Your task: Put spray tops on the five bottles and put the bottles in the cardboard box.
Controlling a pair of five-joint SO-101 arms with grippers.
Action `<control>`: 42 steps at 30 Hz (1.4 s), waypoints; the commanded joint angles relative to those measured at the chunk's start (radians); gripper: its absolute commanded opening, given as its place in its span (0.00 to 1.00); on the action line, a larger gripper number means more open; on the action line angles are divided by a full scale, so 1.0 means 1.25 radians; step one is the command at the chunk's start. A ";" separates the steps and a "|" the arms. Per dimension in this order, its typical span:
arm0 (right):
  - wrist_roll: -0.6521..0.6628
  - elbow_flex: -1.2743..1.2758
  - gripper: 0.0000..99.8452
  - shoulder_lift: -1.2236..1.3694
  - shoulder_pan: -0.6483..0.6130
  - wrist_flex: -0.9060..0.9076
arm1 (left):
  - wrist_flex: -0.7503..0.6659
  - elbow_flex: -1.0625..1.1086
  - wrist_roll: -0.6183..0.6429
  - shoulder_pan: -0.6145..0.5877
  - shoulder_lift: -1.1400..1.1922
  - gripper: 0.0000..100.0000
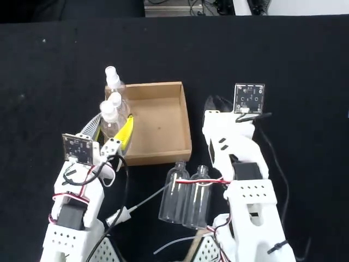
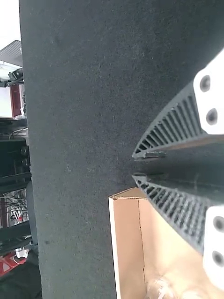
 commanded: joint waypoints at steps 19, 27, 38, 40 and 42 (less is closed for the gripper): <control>0.006 0.001 0.03 -0.012 0.010 -0.020 | -0.097 0.021 0.012 -0.018 0.053 0.03; 0.006 0.001 0.03 -0.012 0.010 -0.020 | -0.227 0.023 0.012 -0.020 0.225 0.03; 0.006 0.001 0.03 -0.012 0.010 -0.021 | -0.231 0.025 0.012 -0.020 0.298 0.03; 0.006 0.001 0.03 -0.012 0.010 -0.021 | -0.231 0.025 0.012 -0.020 0.306 0.03; 0.006 0.001 0.03 -0.012 0.011 -0.021 | -0.231 0.025 0.012 -0.020 0.313 0.03</control>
